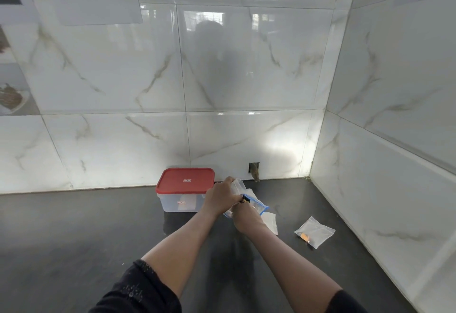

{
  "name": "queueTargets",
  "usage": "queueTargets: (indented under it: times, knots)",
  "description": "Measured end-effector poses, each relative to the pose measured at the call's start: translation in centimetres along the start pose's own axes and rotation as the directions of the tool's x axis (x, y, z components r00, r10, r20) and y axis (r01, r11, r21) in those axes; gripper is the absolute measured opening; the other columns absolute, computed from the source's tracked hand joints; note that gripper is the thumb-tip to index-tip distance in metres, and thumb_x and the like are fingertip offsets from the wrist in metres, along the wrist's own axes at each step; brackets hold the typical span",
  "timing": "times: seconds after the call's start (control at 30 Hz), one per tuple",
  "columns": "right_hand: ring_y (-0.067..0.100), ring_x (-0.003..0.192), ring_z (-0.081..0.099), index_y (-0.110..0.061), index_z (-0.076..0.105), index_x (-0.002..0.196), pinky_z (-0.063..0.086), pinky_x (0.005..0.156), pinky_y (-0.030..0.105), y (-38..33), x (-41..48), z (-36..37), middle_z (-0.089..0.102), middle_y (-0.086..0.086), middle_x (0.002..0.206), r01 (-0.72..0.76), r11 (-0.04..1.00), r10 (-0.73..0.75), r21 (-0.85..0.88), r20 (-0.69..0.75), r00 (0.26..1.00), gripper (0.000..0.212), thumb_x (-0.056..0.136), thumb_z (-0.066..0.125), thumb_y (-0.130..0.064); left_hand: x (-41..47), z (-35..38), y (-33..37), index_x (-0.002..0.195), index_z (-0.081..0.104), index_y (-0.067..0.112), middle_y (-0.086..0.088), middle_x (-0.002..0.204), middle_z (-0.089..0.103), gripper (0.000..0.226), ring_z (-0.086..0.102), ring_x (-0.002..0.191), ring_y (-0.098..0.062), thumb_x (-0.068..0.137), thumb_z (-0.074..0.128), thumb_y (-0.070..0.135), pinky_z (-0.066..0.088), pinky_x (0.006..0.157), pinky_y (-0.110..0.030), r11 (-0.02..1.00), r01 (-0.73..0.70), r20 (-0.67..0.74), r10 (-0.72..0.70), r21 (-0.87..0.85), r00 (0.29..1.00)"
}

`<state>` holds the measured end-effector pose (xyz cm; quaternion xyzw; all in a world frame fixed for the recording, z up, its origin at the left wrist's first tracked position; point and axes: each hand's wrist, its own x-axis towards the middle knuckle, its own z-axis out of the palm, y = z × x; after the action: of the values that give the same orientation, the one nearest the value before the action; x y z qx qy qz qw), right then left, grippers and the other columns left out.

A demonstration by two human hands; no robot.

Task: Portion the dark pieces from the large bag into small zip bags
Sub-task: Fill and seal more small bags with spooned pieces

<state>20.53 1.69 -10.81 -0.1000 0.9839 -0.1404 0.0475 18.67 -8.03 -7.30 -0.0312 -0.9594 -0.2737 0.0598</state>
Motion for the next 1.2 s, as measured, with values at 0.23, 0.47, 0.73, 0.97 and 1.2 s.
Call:
queueTargets:
  times: [0.23,0.47,0.73,0.97,1.2]
  knots:
    - [0.031,0.12,0.054,0.001,0.052,0.125,0.046,0.095,0.036,-0.1,1.0,0.3,0.057,0.017,0.127,-0.023,0.996,0.03,-0.09,0.084,0.996,0.032,0.095,0.043,-0.006,0.1,-0.8,-0.4,0.13,0.045,0.014,-0.012,0.119,0.062,0.057,0.056,0.111,-0.032,0.083,0.062,0.04,0.042,0.088,-0.035,1.0,0.013,-0.033,-0.013,0.017,0.999]
    - [0.031,0.115,0.057,0.001,0.057,0.121,0.047,0.091,0.034,0.5,1.3,-1.1,0.059,0.017,0.124,-0.102,0.995,0.101,-0.005,-0.06,0.993,0.034,0.093,0.038,0.004,0.5,-1.7,-0.4,0.123,0.048,0.014,-0.013,0.112,0.064,0.051,0.058,0.106,-0.033,0.082,0.062,0.042,0.043,0.084,-0.035,0.998,0.055,-0.061,-0.055,0.001,0.997]
    - [0.014,0.083,0.046,-0.012,0.033,0.057,0.019,0.044,0.017,1.2,1.9,-2.4,0.036,-0.002,0.063,-0.152,0.986,0.163,0.073,-0.17,0.972,0.039,0.086,0.041,0.012,0.4,-2.1,-1.1,0.124,0.051,0.016,-0.012,0.112,0.064,0.048,0.058,0.105,-0.033,0.08,0.059,0.031,0.045,0.085,-0.034,0.997,0.065,0.033,-0.066,0.042,0.997]
    - [0.023,0.108,0.061,0.0,0.061,0.112,0.035,0.066,0.024,0.9,1.6,-1.0,0.064,0.013,0.113,-0.146,0.987,0.155,0.068,-0.161,0.975,0.032,0.089,0.041,0.011,0.1,-2.4,-0.7,0.112,0.055,0.01,-0.016,0.105,0.065,0.039,0.058,0.101,-0.036,0.081,0.059,0.033,0.046,0.081,-0.036,0.986,0.103,-0.049,-0.11,-0.129,0.993]
    - [0.015,0.084,0.054,0.0,0.064,0.107,0.034,0.057,0.02,1.9,0.6,-0.4,0.066,0.01,0.107,-0.206,0.965,0.239,0.165,-0.221,0.945,0.031,0.087,0.042,0.008,-0.3,-1.2,0.3,0.115,0.054,0.007,-0.017,0.106,0.065,0.045,0.058,0.102,-0.037,0.083,0.063,0.037,0.046,0.081,-0.036,0.987,0.073,-0.076,-0.084,-0.144,0.994]
